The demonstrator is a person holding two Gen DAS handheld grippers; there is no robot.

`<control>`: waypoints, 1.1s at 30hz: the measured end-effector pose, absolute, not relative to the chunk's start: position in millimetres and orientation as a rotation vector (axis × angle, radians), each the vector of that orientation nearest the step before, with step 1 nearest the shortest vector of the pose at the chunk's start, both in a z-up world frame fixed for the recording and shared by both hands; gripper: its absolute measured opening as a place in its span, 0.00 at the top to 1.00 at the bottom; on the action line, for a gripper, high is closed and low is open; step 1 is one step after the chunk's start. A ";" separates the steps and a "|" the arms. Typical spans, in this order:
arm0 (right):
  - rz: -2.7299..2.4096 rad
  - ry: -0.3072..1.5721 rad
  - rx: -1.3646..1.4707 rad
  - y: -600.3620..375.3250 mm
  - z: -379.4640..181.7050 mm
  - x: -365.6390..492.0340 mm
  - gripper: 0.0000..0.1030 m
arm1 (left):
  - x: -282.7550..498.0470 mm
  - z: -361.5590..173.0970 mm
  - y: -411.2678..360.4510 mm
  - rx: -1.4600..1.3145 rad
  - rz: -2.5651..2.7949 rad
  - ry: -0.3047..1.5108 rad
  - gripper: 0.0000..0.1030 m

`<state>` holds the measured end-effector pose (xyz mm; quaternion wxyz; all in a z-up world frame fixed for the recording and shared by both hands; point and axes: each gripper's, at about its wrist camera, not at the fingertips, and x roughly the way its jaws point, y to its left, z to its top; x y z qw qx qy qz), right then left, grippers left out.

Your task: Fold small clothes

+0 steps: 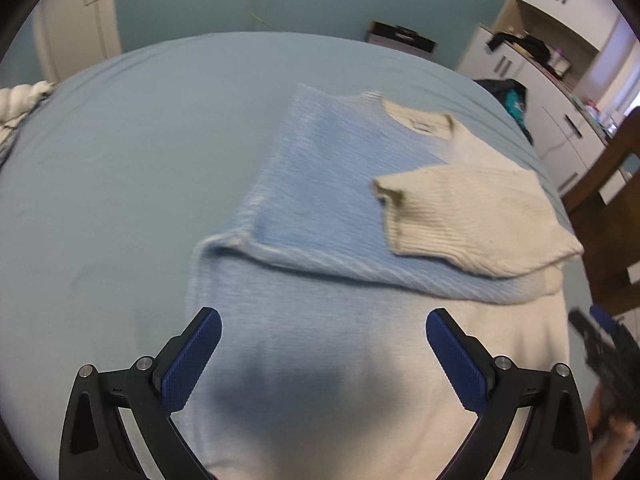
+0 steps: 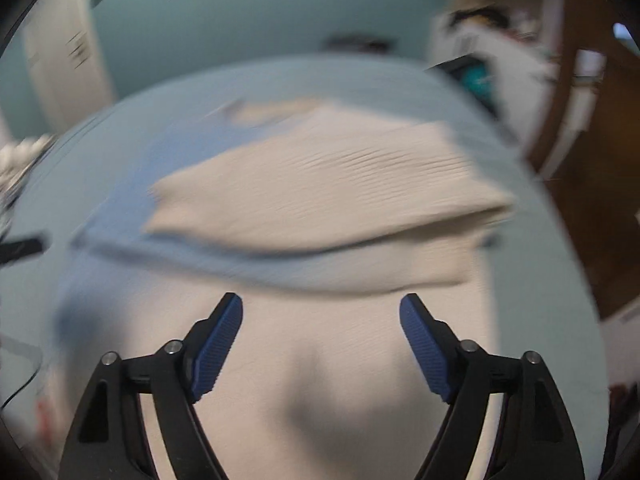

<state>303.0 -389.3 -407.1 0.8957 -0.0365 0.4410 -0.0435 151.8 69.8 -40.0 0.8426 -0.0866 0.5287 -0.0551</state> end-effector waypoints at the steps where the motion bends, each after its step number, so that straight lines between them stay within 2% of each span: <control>1: -0.144 0.903 -0.085 -394.3 -406.4 304.6 0.23 | 155.3 -40.7 63.0 -0.175 -0.123 1.115 0.00; 5: -0.244 0.977 -0.130 -415.5 -427.8 337.7 0.24 | 181.0 -38.0 24.9 -0.140 -0.181 1.123 0.00; 8: -0.285 0.927 -0.124 -429.4 -416.6 347.9 0.24 | 213.6 -45.2 -5.8 -0.122 -0.206 1.140 0.00; 13: -0.344 0.986 -0.055 -486.1 -413.3 346.6 0.24 | 277.8 -101.9 -42.7 -0.029 -0.116 1.287 0.01; 15: -0.354 1.006 0.017 -506.5 -416.9 349.4 0.24 | 288.0 -121.9 -54.4 0.040 -0.102 1.323 0.15; 16: -0.351 1.003 0.059 -515.7 -416.5 350.1 0.24 | 289.8 -127.1 -57.5 0.026 -0.132 1.336 0.35; 17: -0.347 1.000 0.091 -523.0 -410.5 349.7 0.24 | 290.6 -126.3 -60.8 0.001 -0.159 1.330 0.47; 18: -0.338 0.991 0.158 -531.5 -414.2 351.7 0.23 | 290.3 -121.2 -63.7 0.004 -0.156 1.307 0.55; 19: -0.324 0.983 0.212 -537.6 -414.0 352.3 0.23 | 290.2 -117.1 -66.2 0.016 -0.153 1.293 0.75; 20: -0.313 0.979 0.245 -541.7 -412.4 349.8 0.24 | 290.5 -110.4 -69.8 0.037 -0.149 1.283 0.89; 23: -0.290 1.003 0.315 -543.0 -425.5 356.2 0.24 | 293.8 -69.8 -74.6 0.000 -0.167 1.230 0.94; 30: -0.239 0.951 0.324 -530.1 -438.4 371.8 0.26 | 287.5 55.7 -97.3 -0.015 -0.285 1.066 0.95; 32: -0.226 0.947 0.328 -528.3 -440.9 375.3 0.48 | 284.5 89.7 -98.2 -0.053 -0.326 1.042 0.95; 33: -0.225 0.963 0.338 -528.1 -443.3 378.6 0.53 | 283.2 110.2 -96.3 -0.077 -0.344 1.027 0.95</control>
